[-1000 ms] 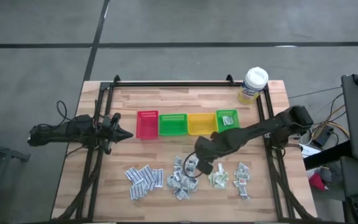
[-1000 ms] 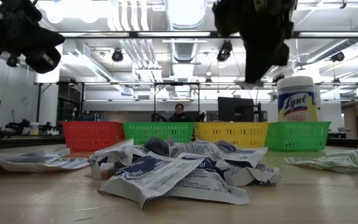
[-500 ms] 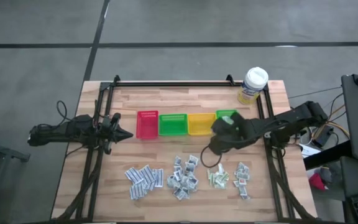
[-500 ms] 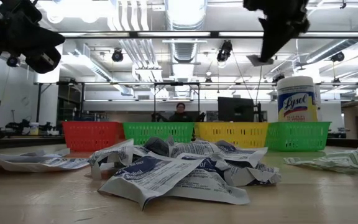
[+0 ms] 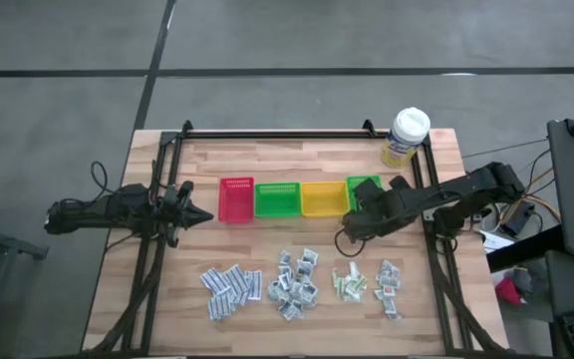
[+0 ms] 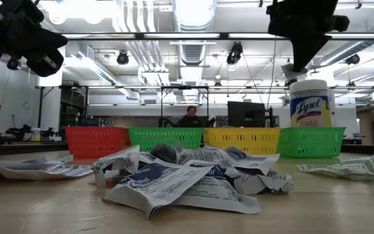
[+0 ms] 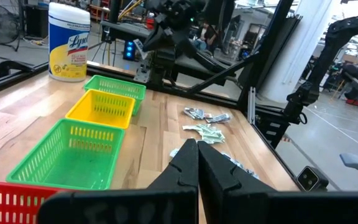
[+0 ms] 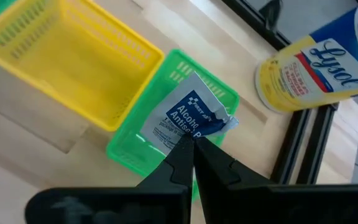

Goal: Pick & Place First Aid Supplies
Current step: Put the blue alcohol pad into the right green bin

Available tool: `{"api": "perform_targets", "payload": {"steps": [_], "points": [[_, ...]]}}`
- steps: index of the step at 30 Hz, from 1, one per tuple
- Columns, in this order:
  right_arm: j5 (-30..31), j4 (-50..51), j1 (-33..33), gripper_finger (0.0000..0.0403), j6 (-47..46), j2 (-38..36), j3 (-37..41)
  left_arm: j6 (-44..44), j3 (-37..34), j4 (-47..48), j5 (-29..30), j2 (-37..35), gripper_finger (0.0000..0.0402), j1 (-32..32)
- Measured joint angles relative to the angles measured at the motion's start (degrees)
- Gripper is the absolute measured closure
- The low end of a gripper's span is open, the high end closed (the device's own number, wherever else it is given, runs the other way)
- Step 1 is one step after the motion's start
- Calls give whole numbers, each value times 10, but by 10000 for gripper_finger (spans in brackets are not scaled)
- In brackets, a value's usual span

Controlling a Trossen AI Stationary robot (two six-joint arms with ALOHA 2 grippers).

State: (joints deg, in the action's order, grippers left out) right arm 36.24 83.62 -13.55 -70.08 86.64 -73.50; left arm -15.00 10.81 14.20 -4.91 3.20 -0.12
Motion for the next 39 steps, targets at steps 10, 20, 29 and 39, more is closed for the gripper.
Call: {"api": "perform_targets", "payload": {"steps": [10,20,29,39], "points": [[-48,0,86,394,66,0,18,0,0,0,0,0,401,0],[-68,-5,170,394,154,0,23,0,0,0,0,0,401,0],[-141,-47,220,394,224,0,34,0,0,0,0,0,401,0],[-217,-169,261,394,312,0,105,0,0,0,0,0,401,0]]}}
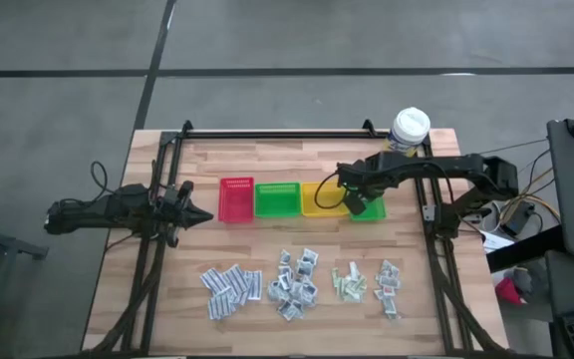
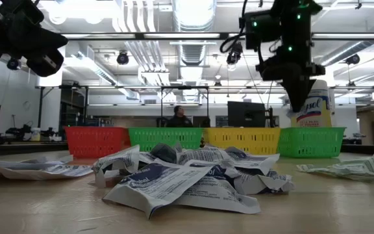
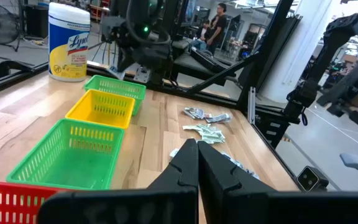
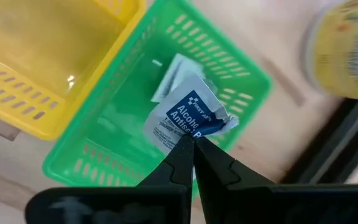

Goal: Pick & Place First Aid Supplies
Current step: Put the blue alcohol pad into the right green bin

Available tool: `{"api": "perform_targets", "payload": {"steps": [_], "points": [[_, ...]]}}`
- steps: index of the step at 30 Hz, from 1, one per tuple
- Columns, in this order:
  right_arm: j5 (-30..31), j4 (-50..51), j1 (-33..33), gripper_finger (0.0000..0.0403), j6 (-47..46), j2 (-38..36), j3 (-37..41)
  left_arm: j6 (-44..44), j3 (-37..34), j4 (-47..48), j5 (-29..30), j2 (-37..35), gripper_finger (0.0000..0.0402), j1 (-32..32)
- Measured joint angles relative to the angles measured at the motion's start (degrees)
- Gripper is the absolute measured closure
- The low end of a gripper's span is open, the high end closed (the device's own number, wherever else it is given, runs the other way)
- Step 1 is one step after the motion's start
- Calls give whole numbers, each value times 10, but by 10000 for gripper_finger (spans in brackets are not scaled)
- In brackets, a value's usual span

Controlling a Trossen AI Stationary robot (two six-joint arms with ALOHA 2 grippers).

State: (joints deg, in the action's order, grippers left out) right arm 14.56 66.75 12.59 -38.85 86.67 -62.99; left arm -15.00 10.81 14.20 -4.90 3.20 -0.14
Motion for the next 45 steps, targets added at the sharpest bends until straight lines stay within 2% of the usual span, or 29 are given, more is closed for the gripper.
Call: {"api": "perform_targets", "payload": {"steps": [10,18,33,45], "points": [[-16,-60,21,394,16,0,76,0,0,0,0,0,401,0],[-41,-122,21,394,33,0,100,0,0,0,0,0,401,0],[-44,-140,31,392,59,0,117,0,0,0,0,0,401,0],[-46,-149,31,312,61,0,109,0,0,0,0,0,401,0]]}}
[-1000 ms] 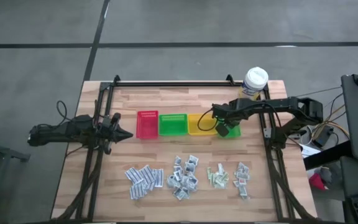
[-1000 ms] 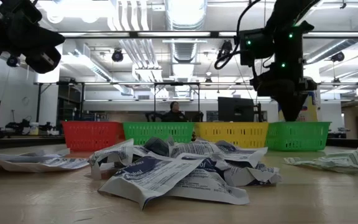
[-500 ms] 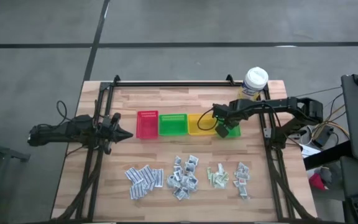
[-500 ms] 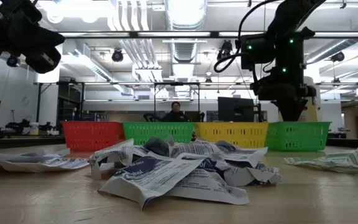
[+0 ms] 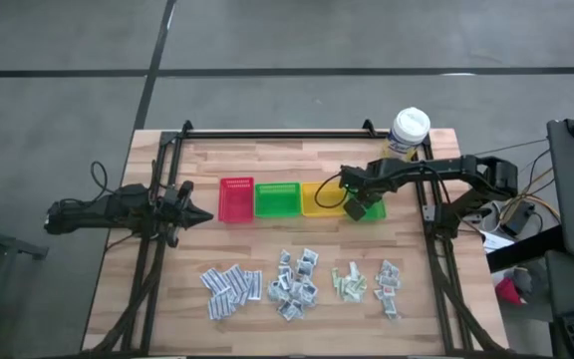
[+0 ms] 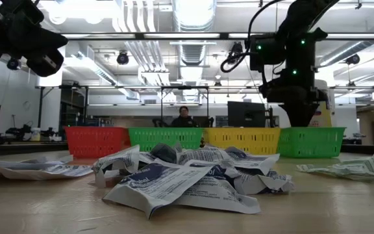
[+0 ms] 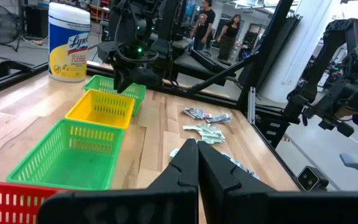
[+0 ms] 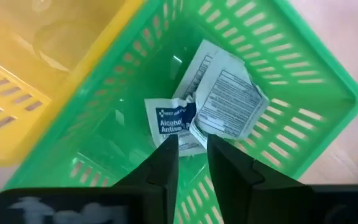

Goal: Pick & Place First Aid Supplies
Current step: Put the blue alcohol pad into the right green bin

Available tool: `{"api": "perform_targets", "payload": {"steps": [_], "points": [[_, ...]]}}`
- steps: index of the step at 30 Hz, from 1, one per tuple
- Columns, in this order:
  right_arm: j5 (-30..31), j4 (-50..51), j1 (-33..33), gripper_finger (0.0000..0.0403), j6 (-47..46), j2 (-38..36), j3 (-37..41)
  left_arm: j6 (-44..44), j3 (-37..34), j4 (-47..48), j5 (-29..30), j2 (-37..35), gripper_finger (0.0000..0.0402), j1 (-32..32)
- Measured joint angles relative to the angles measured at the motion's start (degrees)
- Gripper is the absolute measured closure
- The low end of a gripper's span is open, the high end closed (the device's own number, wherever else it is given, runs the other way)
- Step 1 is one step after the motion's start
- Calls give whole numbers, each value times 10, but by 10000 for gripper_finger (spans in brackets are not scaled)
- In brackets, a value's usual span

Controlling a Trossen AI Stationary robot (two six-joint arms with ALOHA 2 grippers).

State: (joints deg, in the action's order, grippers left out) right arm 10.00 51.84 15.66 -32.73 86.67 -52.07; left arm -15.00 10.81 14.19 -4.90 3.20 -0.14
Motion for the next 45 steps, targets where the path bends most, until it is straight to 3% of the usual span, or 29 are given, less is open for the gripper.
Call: {"api": "perform_targets", "payload": {"steps": [8,21,33,45], "points": [[-25,8,-16,294,0,0,-63,-1,0,0,0,0,401,0],[-47,5,-121,317,4,0,-169,-2,0,0,0,0,401,0],[-46,-4,-225,330,3,0,-171,-2,0,0,0,0,401,0],[-45,-45,-289,317,3,0,-167,-2,0,0,0,0,401,0]]}}
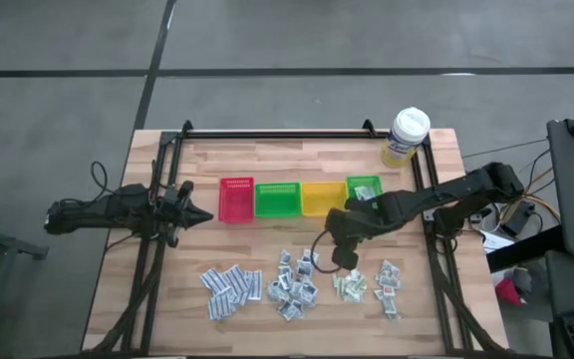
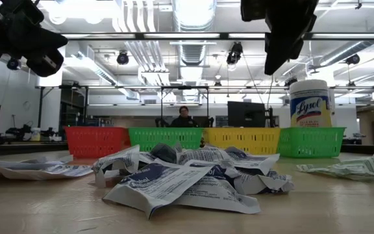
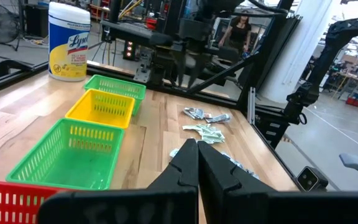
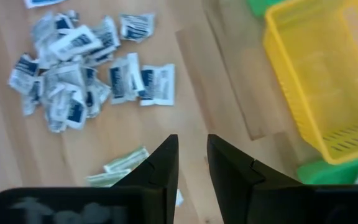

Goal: Pick & Place First Aid Supplies
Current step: Put the blue alcohol pad into the right green bin

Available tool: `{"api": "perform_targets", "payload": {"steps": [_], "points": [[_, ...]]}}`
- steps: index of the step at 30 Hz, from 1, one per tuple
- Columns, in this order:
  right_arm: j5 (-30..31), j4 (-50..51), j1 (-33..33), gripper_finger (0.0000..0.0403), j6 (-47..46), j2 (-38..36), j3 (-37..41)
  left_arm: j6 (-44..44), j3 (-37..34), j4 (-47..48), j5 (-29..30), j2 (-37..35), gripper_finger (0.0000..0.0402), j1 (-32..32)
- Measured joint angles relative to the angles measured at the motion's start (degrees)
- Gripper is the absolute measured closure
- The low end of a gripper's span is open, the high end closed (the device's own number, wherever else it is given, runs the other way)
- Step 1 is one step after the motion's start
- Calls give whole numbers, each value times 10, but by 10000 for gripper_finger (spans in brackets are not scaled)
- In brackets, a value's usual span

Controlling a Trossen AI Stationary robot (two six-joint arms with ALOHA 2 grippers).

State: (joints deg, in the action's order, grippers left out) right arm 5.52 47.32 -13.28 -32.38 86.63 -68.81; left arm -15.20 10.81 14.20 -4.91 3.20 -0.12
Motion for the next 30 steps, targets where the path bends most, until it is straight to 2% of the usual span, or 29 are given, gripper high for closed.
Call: {"api": "perform_targets", "payload": {"steps": [5,15,21,30], "points": [[0,-45,-16,319,8,0,14,0,0,0,0,0,401,0],[-50,-204,-26,329,122,0,69,0,0,0,0,0,401,0],[-54,-212,-26,313,123,10,79,1,0,0,0,0,401,0],[-56,-201,-20,282,144,128,21,1,0,-1,0,0,401,0]]}}
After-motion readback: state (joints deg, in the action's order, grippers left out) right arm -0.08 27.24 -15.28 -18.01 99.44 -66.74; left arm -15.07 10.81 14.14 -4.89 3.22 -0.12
